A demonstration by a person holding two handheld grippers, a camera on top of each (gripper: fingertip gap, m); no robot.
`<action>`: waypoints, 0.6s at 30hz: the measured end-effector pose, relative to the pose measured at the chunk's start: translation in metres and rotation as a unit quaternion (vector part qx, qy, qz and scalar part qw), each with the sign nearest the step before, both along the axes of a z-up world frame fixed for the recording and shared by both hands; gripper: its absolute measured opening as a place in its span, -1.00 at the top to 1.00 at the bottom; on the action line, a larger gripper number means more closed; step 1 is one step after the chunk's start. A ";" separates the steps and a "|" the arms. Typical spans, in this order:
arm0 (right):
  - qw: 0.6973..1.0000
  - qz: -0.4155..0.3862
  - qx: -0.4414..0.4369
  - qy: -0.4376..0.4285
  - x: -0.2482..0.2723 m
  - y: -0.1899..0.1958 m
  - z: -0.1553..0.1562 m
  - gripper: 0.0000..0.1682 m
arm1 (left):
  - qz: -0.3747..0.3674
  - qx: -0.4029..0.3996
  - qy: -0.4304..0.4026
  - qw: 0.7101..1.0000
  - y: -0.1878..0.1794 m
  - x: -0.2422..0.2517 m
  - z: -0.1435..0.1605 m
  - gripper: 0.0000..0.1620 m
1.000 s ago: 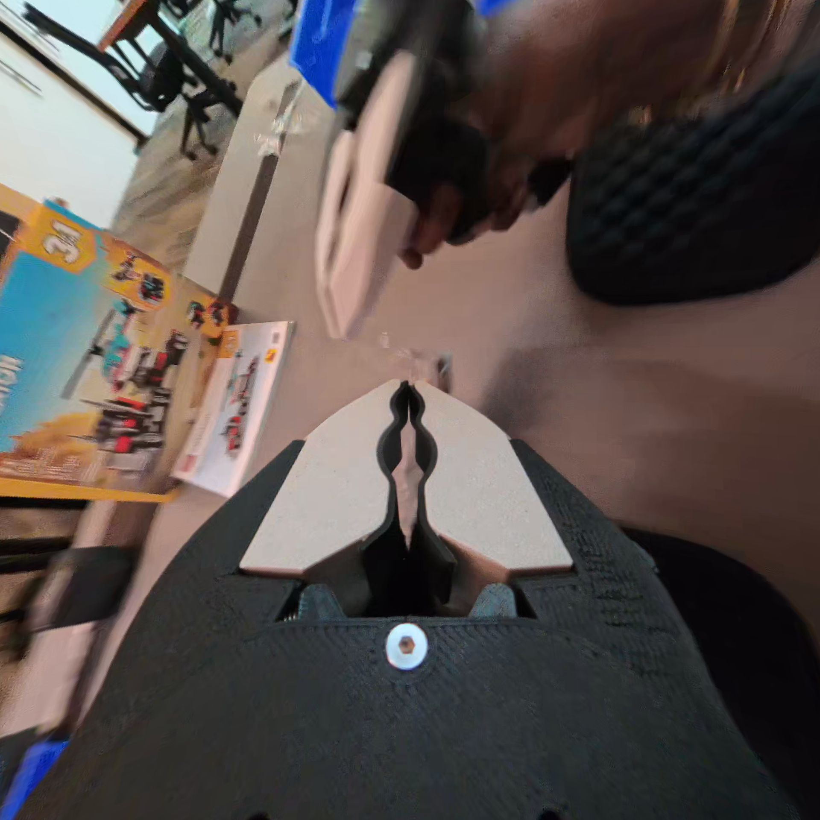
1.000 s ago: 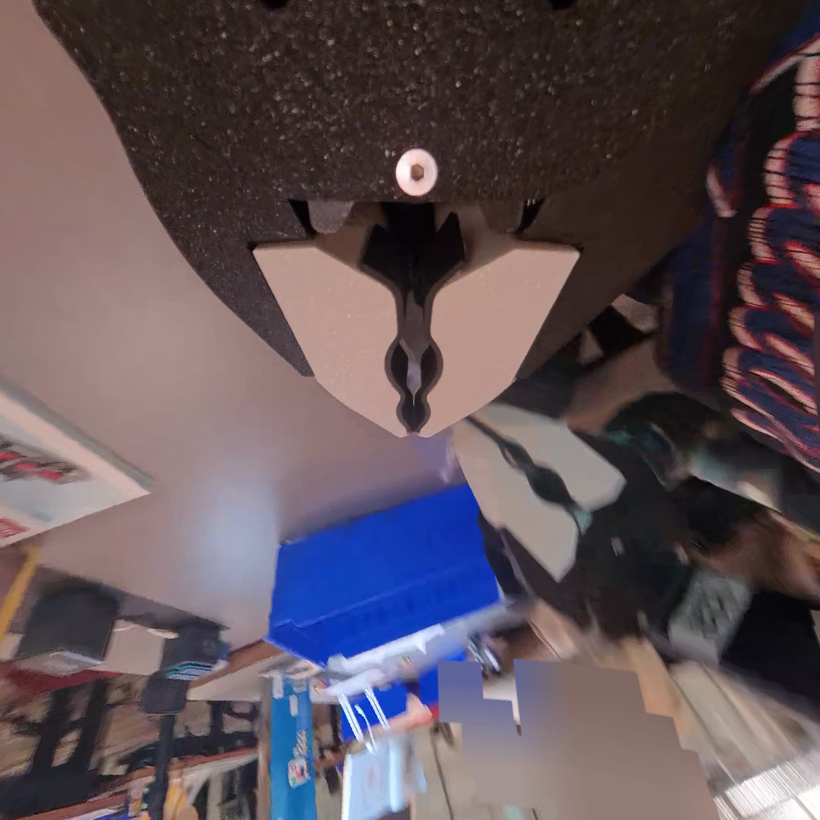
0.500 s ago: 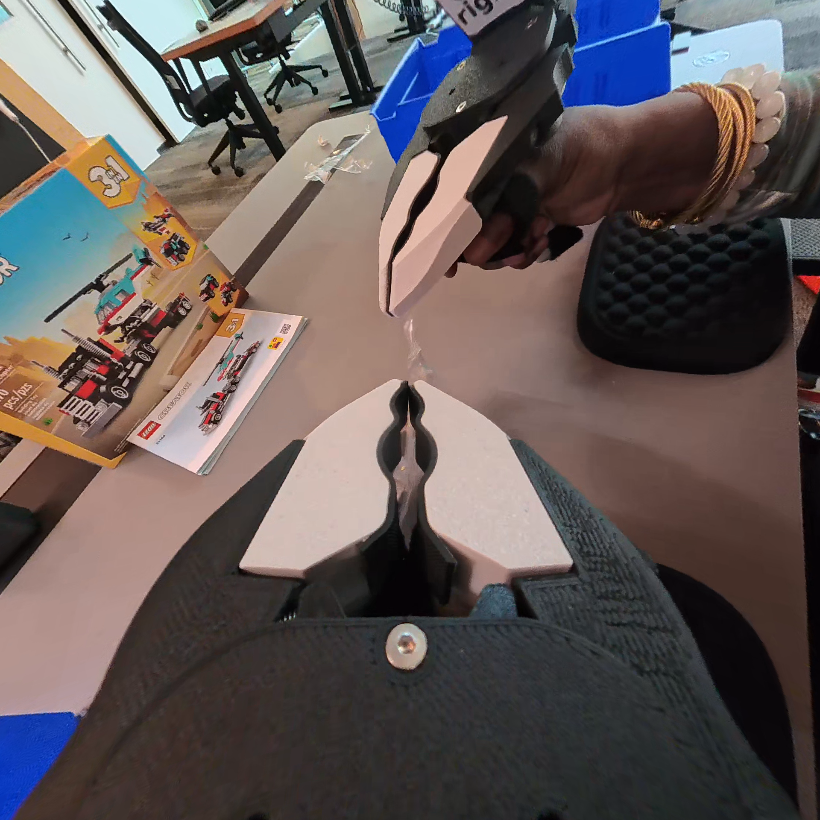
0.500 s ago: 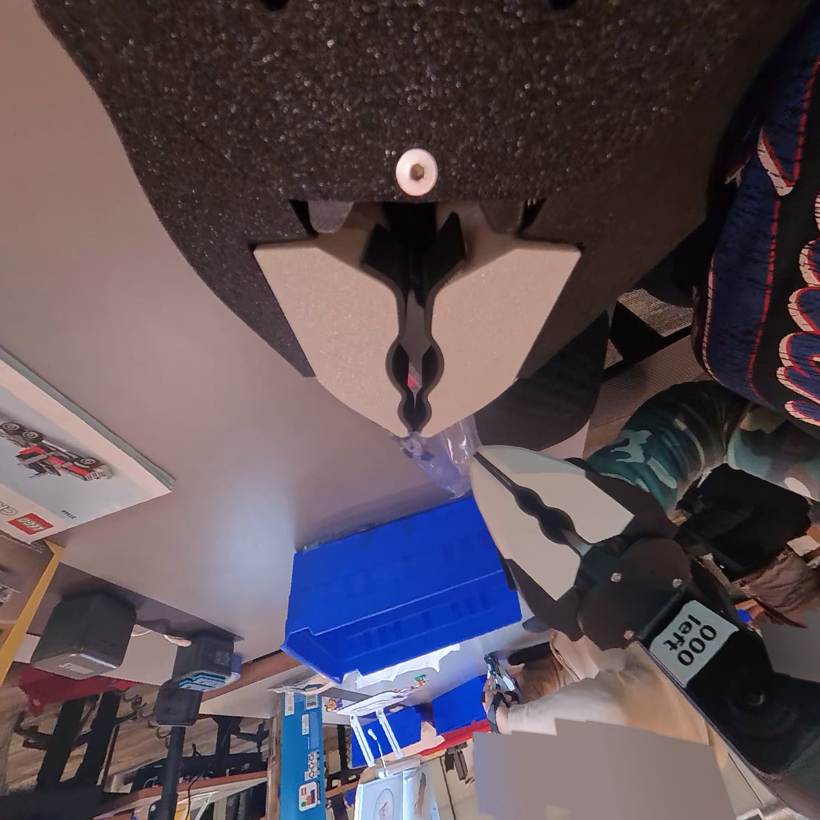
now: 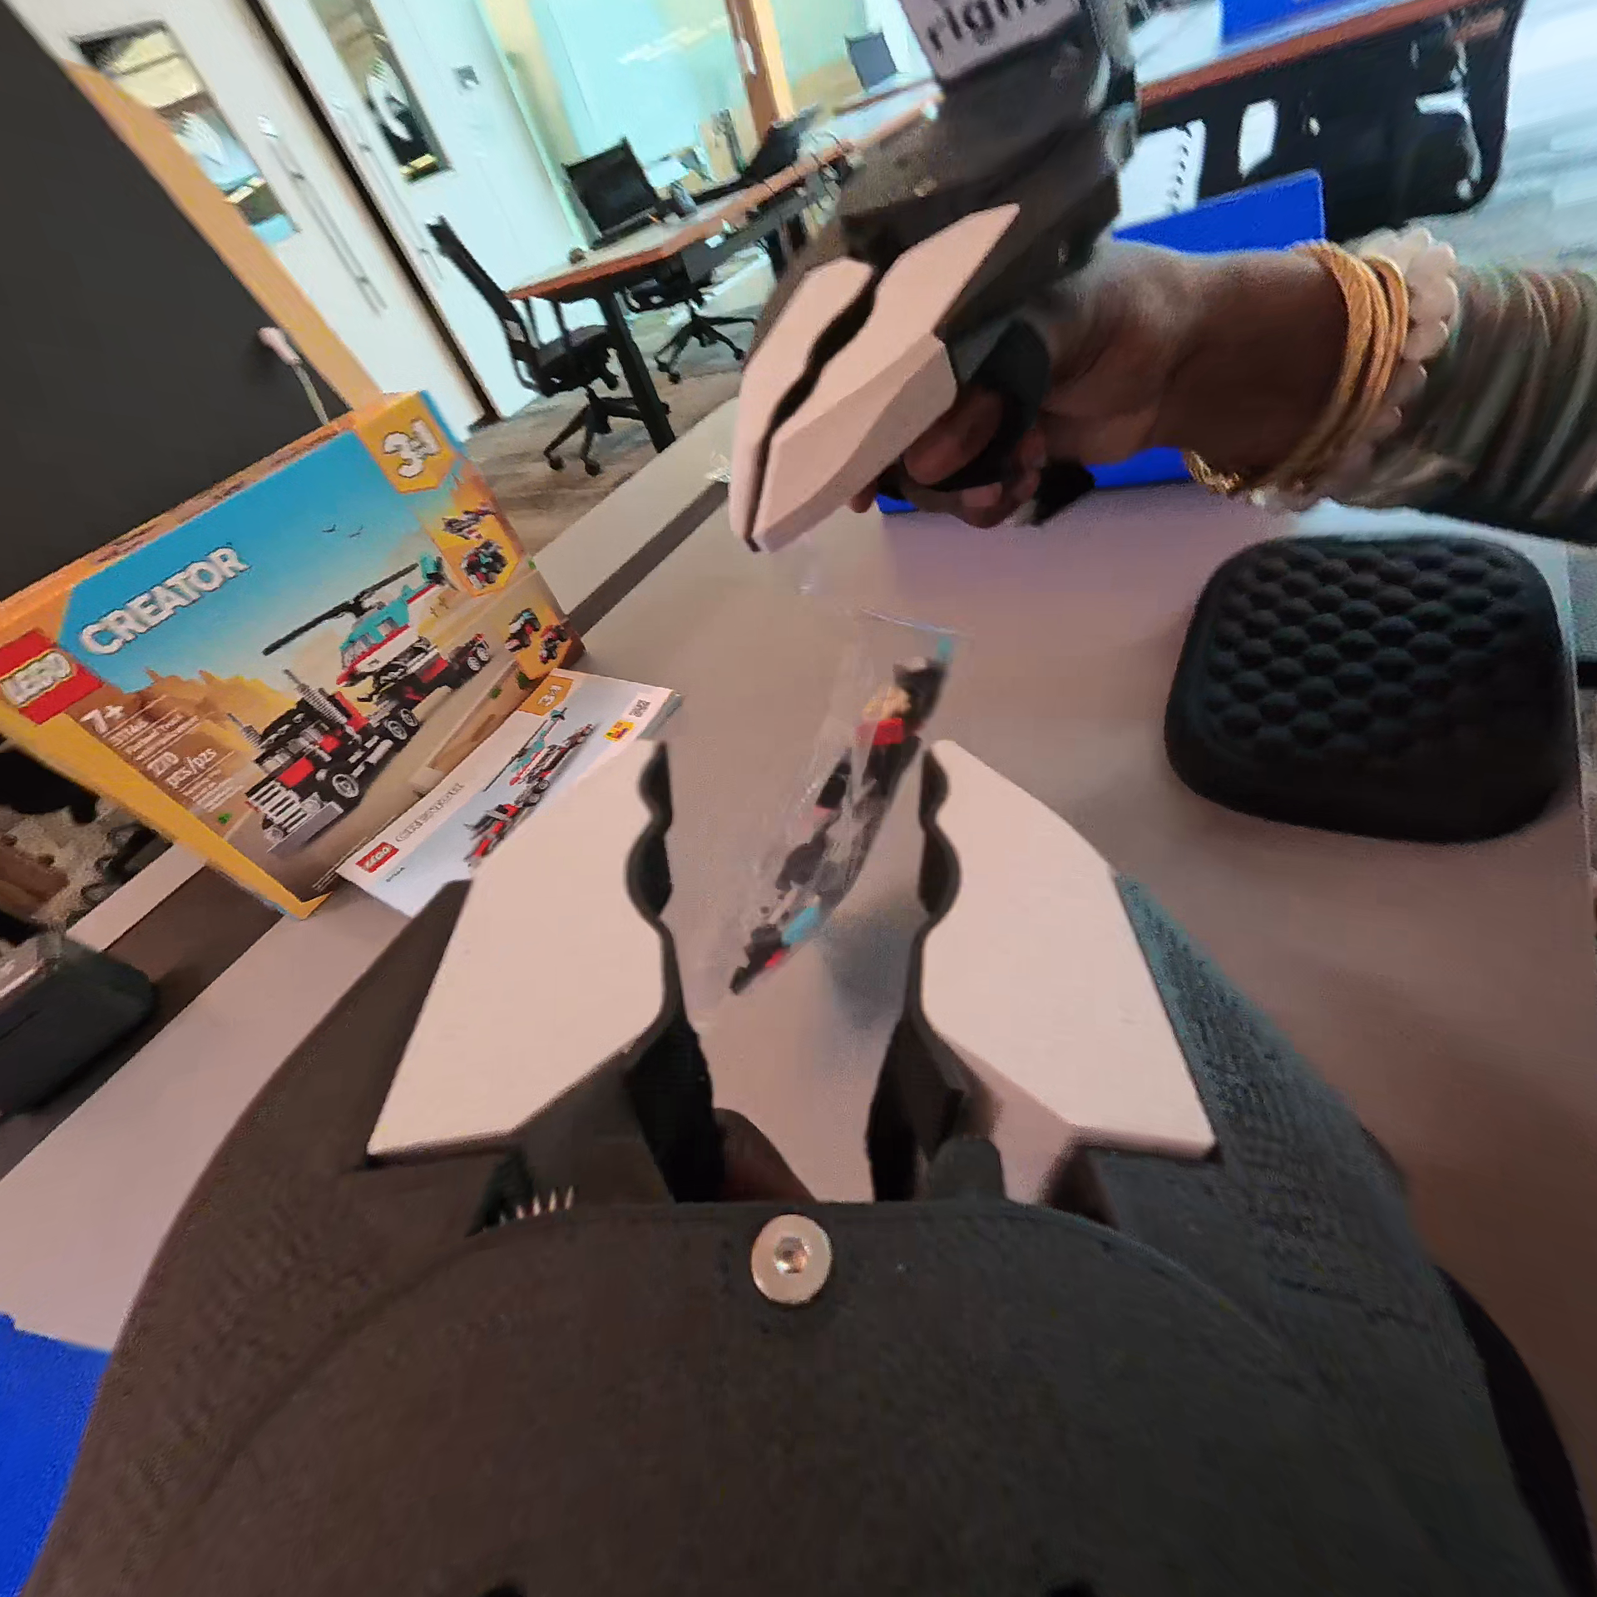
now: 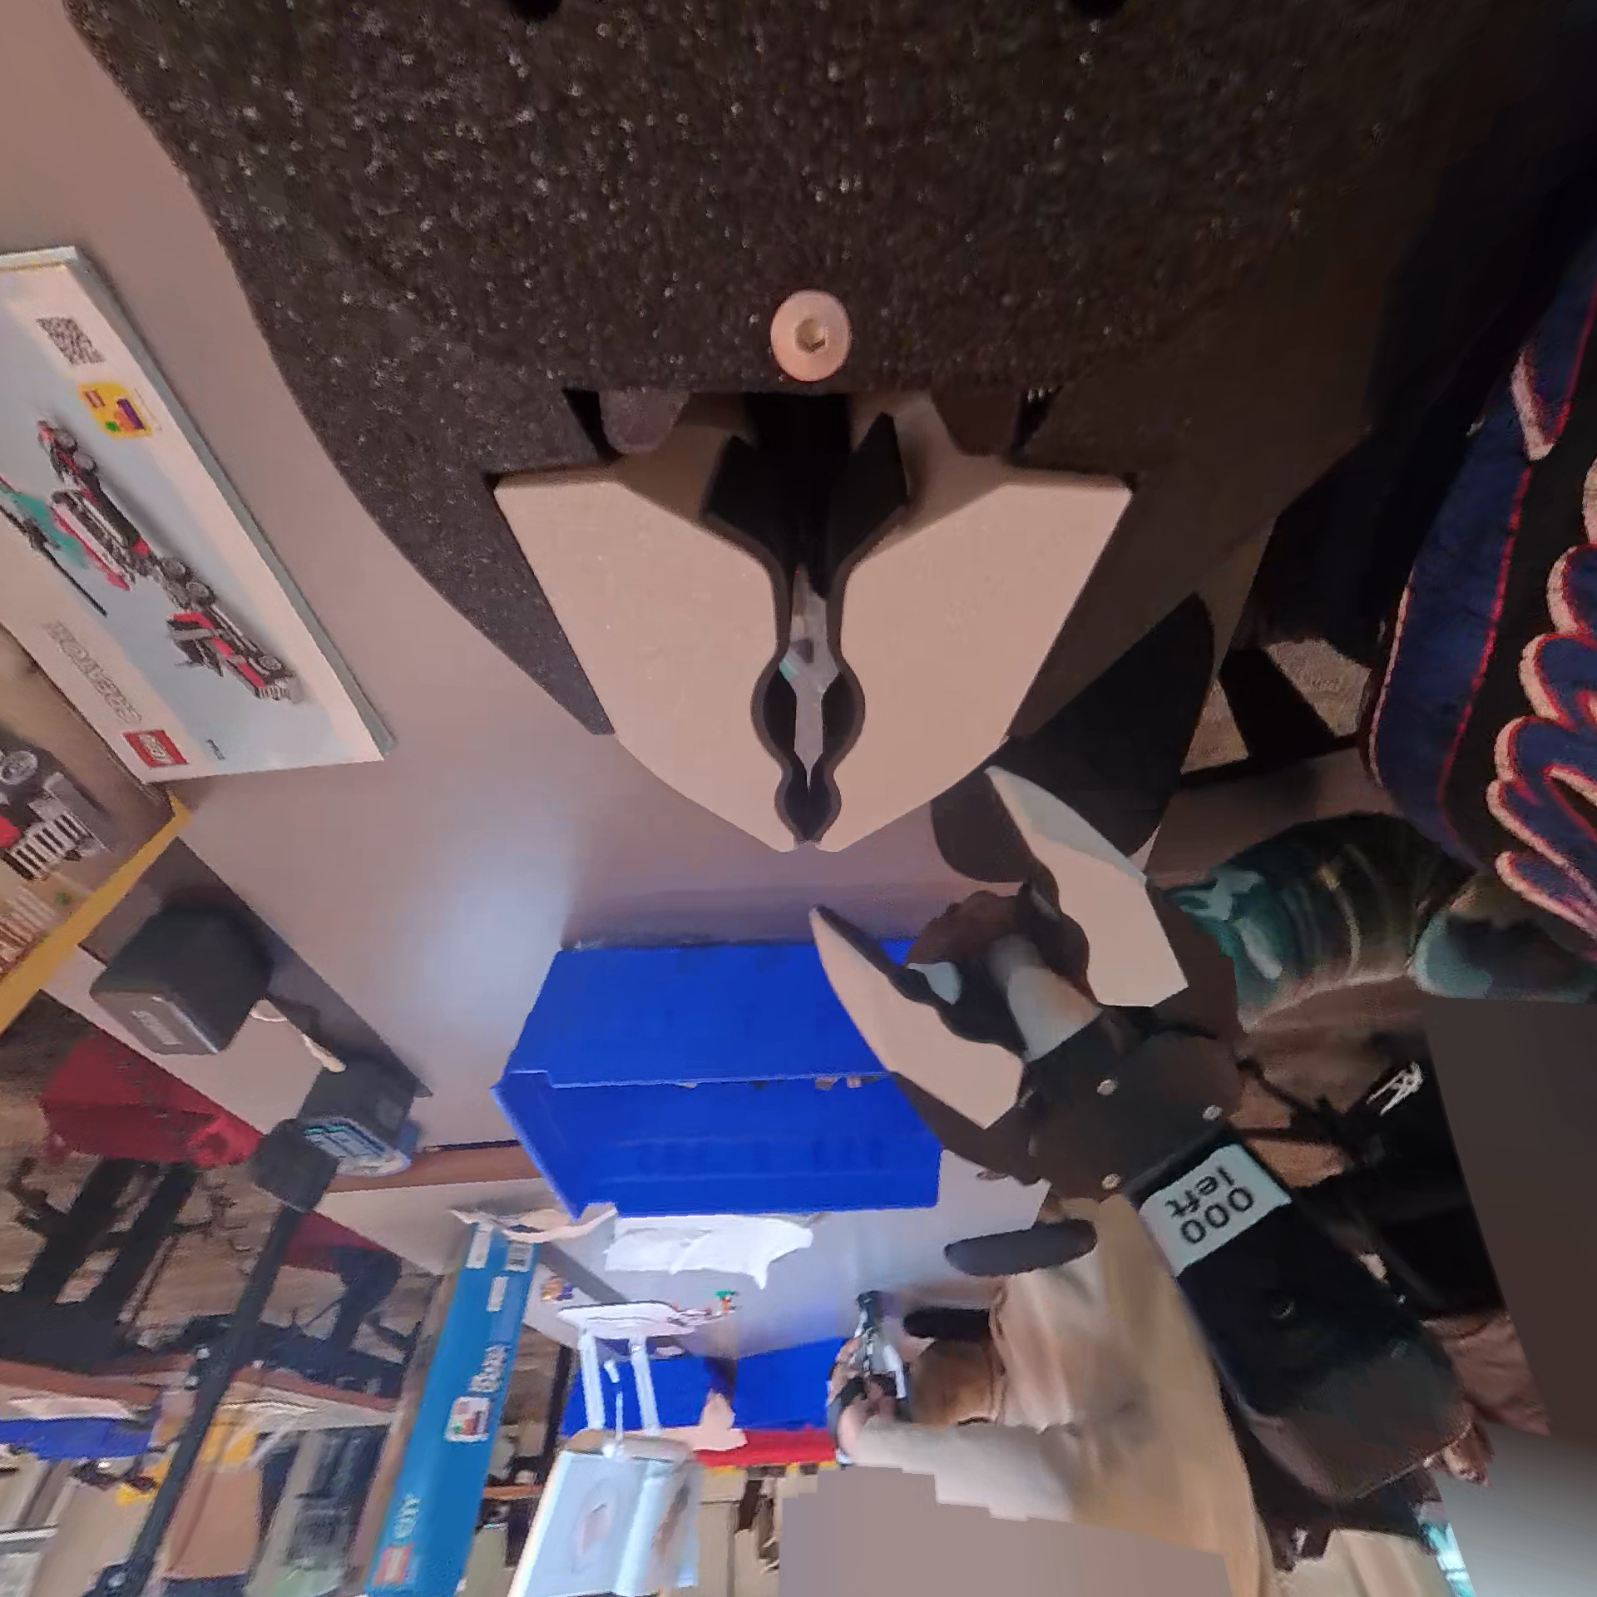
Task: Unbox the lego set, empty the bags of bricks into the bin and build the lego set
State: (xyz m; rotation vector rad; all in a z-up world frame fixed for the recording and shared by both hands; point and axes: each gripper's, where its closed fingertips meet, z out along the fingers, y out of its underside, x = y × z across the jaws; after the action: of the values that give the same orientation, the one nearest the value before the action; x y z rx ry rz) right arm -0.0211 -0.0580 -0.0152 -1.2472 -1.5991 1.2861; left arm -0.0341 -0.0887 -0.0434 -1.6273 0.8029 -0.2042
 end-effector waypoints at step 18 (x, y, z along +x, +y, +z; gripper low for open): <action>0.996 -0.079 -0.033 0.028 -0.008 0.010 0.017 1.00 | 0.201 0.049 -0.005 0.978 0.039 0.048 -0.017 -0.22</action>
State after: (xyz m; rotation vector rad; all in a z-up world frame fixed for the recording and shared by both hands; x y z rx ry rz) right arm -0.0287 -0.0479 0.0018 -1.3381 -1.3986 1.2707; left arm 0.0139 -0.0497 -0.0601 -1.6555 0.4544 0.1129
